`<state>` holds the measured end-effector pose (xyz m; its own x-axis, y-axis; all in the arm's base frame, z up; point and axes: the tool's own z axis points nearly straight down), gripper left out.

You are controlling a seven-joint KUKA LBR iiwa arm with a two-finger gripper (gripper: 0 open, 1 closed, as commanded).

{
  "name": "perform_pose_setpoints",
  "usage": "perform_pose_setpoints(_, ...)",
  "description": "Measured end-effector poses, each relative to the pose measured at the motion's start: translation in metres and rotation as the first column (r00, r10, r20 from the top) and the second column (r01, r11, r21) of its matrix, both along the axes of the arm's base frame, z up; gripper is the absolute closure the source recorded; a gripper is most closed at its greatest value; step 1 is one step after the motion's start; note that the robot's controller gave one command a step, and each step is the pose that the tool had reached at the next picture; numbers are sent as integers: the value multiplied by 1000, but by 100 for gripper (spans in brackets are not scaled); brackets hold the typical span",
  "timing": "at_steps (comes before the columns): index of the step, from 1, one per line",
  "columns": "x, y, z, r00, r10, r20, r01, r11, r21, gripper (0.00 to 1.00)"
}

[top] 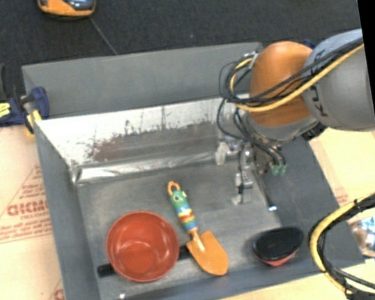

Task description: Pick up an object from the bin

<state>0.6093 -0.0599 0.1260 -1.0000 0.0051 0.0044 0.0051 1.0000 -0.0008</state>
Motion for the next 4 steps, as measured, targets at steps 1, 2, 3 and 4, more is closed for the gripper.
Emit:
perform_pose_setpoints(1, 2, 0, 5, 1000, 1, 8, -1, 1000, -1, 0)
perform_pose_setpoints(2, -46, 16, -7, 972, 237, 10, -237, 972, -2, 0)
perform_pose_setpoints(3, -51, 43, -32, 910, 414, 7, -414, 910, -3, 0)
perform_pose_setpoints(4, -97, -4, -47, 946, 324, 11, -324, 946, -1, 0)
